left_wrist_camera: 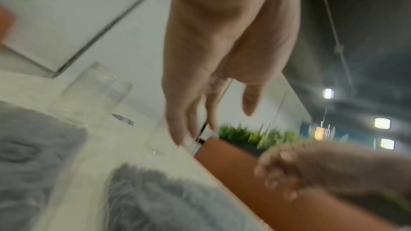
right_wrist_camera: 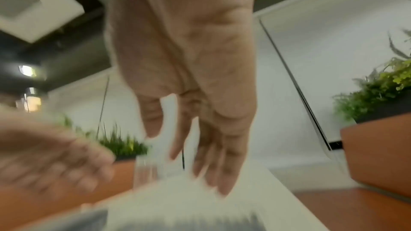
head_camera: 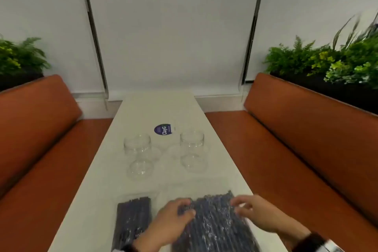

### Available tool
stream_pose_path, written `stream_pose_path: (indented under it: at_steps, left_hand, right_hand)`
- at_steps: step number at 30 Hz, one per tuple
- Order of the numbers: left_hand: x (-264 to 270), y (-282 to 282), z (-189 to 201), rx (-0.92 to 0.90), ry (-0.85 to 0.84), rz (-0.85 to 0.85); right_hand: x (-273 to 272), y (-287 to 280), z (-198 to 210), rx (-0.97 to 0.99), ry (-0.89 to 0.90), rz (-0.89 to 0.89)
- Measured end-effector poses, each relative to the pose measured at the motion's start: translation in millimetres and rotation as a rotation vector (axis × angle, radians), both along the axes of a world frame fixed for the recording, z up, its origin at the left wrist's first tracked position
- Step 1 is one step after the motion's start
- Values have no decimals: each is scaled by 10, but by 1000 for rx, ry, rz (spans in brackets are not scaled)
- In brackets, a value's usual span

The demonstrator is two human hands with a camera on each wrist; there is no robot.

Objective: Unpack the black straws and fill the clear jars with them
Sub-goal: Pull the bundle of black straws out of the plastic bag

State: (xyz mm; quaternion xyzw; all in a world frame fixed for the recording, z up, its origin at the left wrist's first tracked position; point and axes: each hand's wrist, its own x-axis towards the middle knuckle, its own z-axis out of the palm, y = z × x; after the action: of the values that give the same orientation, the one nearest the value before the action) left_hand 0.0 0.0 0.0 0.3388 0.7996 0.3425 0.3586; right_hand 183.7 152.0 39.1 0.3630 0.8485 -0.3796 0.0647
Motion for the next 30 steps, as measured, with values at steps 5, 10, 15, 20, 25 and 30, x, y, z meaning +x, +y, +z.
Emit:
stream_pose_path:
  at_steps: [5, 10, 15, 20, 25, 30]
  left_hand:
    - [-179, 177, -114, -197, -94, 410]
    - [-237, 140, 64, 51, -168, 442]
    - [-285, 57, 735, 486, -341, 430]
    - [-205, -79, 1012, 742, -183, 422]
    - [-311, -89, 1028, 813, -117, 486]
    - [-225, -64, 1304, 793, 592, 372]
  right_hand:
    - [-499, -144, -485, -75, -119, -436]
    - [-479, -33, -494, -245, 142, -495]
    - [-116, 57, 144, -346, 629, -350]
    - [-5, 18, 508, -274, 897, -327]
    - [-69, 160, 707, -119, 1001, -457]
    - [-135, 164, 778, -113, 1089, -410]
